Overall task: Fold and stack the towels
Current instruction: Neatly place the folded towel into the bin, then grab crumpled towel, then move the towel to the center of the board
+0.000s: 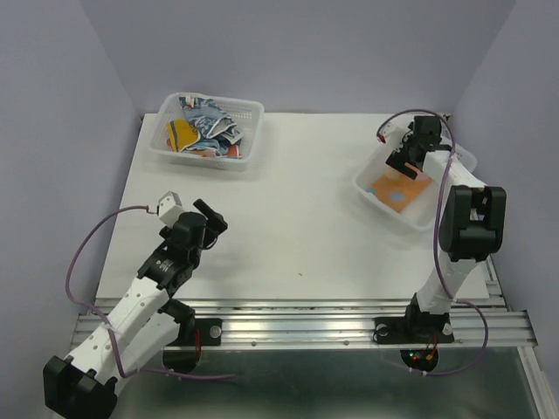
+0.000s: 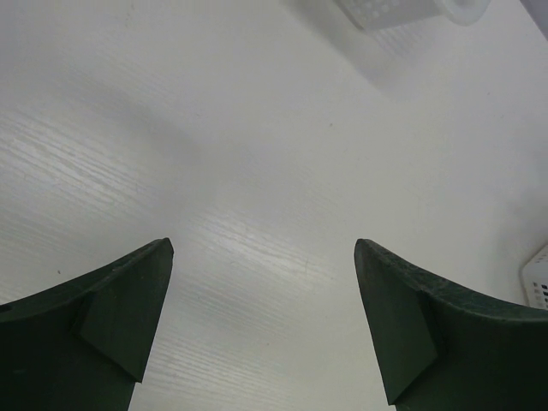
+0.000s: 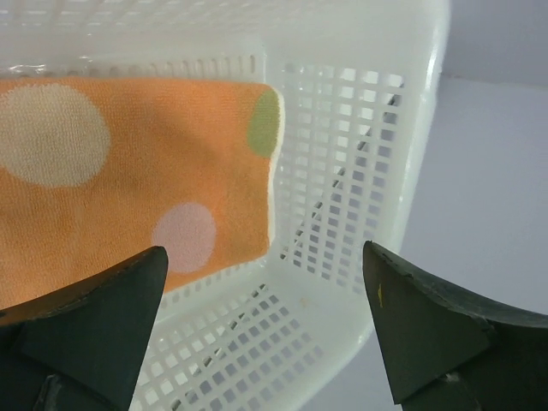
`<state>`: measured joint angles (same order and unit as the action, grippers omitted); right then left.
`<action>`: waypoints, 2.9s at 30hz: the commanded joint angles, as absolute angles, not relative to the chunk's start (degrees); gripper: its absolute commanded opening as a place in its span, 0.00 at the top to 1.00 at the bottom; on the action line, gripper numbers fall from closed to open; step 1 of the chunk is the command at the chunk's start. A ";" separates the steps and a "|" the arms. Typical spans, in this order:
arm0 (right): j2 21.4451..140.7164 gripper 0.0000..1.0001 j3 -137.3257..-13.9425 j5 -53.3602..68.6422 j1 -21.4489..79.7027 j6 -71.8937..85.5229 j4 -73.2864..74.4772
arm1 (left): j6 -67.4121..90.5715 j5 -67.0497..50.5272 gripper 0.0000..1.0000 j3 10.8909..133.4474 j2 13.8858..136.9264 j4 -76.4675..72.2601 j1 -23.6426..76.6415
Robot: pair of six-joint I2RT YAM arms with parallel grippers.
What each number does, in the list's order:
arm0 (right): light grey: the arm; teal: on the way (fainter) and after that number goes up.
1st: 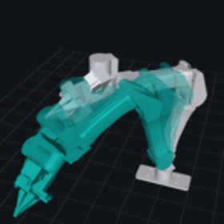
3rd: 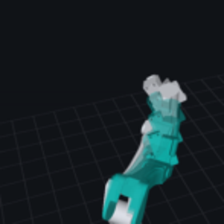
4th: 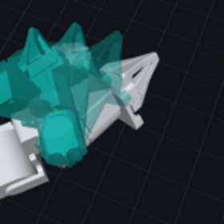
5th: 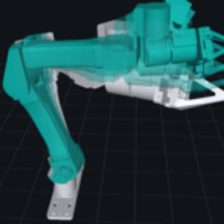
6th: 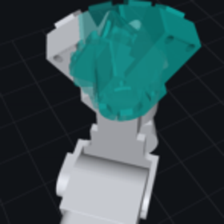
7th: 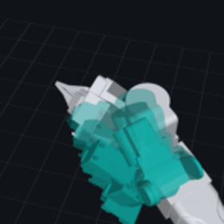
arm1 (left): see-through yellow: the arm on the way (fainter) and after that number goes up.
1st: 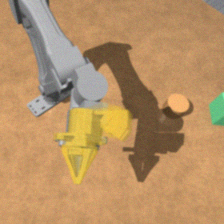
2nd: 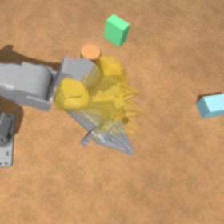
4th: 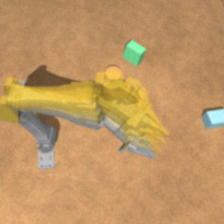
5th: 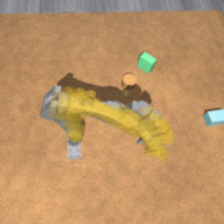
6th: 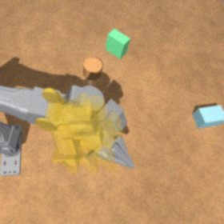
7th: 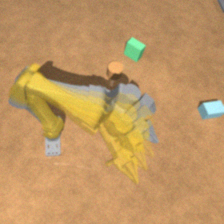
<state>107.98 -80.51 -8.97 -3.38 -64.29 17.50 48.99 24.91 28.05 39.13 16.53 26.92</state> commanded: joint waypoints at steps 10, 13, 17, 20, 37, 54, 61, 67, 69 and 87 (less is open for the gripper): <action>81.74 0.00 -79.27 13.17 -3.25 -15.35 0.54 | 40.80 30.68 0.01 41.11 48.24 3.54 24.27; 80.51 0.00 -79.37 21.33 -3.08 4.96 1.40 | 38.33 28.40 0.01 46.39 56.14 1.68 18.74; 76.65 0.00 -69.46 20.15 6.19 13.27 -2.90 | 28.77 17.42 0.01 55.88 67.74 -2.62 14.07; 73.84 0.00 -61.64 11.69 10.97 16.94 -1.84 | 13.92 11.03 0.01 67.63 80.98 -4.13 12.14; 65.66 0.00 -44.83 7.12 11.34 20.39 2.02 | -11.78 14.22 0.01 113.63 122.51 13.62 10.63; 68.82 0.00 -44.82 5.98 11.34 20.04 1.58 | -8.17 16.97 0.31 121.11 127.70 13.53 7.03; 69.52 0.00 -45.26 6.33 11.34 20.21 2.02 | -5.63 13.01 1.00 122.25 126.13 15.82 6.77; 68.12 0.00 -45.09 6.24 11.34 20.04 2.37 | -3.34 10.72 1.00 122.43 118.58 16.35 6.77; 67.59 0.00 -44.82 6.33 11.25 19.95 2.46 | -1.85 10.37 1.00 122.96 115.42 16.35 6.86; 61.09 0.00 -43.07 7.91 11.42 19.68 2.11 | 8.17 -12.21 1.00 125.24 95.54 12.05 12.56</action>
<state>63.48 -43.86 7.51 11.55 19.70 3.44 6.17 -3.40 127.83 100.68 16.67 8.54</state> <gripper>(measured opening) 0.999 0.044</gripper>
